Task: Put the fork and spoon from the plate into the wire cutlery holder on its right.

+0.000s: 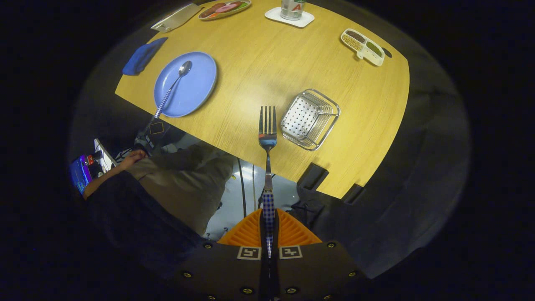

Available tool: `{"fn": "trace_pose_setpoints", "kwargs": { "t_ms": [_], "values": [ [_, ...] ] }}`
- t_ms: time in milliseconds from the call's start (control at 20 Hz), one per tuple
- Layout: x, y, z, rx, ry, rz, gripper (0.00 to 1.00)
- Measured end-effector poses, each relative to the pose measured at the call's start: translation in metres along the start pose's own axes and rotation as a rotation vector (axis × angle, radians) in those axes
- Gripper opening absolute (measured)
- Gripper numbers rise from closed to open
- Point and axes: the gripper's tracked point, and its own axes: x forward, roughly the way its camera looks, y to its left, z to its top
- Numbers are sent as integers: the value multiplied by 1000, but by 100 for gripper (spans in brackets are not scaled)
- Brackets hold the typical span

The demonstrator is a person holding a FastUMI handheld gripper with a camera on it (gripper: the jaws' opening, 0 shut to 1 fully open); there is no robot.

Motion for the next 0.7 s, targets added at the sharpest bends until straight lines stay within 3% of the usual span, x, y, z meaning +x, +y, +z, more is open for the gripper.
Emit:
{"fn": "trace_pose_setpoints", "kwargs": {
  "t_ms": [700],
  "values": [
    [22,-45,35,30,226,-13,1]
  ]
}}
